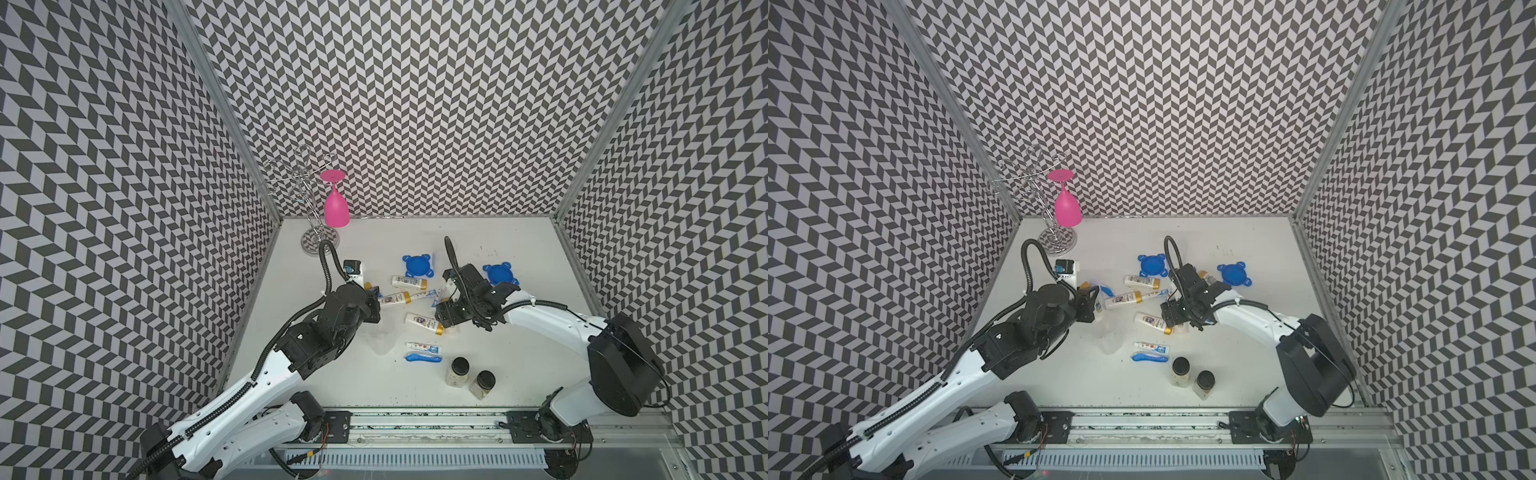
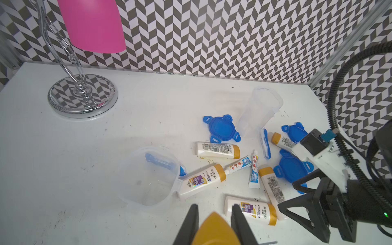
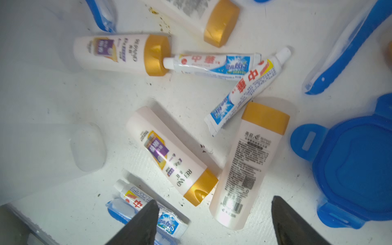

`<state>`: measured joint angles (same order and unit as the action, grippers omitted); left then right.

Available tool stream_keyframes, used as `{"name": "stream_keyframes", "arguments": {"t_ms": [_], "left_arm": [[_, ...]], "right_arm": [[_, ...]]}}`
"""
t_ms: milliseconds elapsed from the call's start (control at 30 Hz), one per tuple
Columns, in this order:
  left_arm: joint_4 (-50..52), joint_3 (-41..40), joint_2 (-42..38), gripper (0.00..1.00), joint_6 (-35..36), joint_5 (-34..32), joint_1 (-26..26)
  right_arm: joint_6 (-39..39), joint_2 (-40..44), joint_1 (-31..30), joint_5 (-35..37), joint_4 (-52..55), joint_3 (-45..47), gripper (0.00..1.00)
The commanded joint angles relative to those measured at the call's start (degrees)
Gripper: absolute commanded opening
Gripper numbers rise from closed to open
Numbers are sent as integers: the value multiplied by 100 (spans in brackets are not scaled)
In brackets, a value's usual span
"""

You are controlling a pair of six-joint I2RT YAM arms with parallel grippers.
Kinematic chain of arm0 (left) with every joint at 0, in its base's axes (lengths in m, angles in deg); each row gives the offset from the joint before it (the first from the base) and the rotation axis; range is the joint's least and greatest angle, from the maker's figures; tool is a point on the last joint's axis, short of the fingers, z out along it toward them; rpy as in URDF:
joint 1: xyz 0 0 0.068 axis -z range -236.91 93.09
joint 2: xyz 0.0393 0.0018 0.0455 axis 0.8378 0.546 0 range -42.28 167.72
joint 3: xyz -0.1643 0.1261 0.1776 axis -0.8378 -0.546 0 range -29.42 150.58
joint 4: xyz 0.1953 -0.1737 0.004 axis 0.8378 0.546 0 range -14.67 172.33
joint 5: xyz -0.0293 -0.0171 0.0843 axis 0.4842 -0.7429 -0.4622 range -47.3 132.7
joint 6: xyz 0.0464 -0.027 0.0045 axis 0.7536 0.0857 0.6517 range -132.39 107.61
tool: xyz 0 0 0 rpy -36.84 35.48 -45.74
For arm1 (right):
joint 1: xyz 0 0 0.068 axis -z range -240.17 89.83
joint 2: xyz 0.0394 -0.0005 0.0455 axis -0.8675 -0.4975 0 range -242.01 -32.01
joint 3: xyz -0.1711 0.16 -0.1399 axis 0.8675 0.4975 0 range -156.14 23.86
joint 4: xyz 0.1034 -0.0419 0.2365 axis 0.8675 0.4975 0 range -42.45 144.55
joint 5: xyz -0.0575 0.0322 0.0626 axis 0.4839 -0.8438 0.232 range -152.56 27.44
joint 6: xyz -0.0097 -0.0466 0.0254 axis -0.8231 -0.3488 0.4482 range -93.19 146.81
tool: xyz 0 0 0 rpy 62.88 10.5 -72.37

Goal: Pack away toiletry kits
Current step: Place the toiletry item into the container.

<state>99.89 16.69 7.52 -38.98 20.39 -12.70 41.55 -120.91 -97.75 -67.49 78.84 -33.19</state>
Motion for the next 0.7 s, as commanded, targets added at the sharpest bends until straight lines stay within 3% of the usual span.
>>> {"name": "stream_keyframes", "arguments": {"t_ms": [0,667], "left_arm": [[-381,-133,-14,0,-65,-239,-4],[-463,-954,-375,0,-182,47,195]], "right_arm": [[128,-98,31,255,73,24,78],[90,-564,179,390,-520,588,68]]}}
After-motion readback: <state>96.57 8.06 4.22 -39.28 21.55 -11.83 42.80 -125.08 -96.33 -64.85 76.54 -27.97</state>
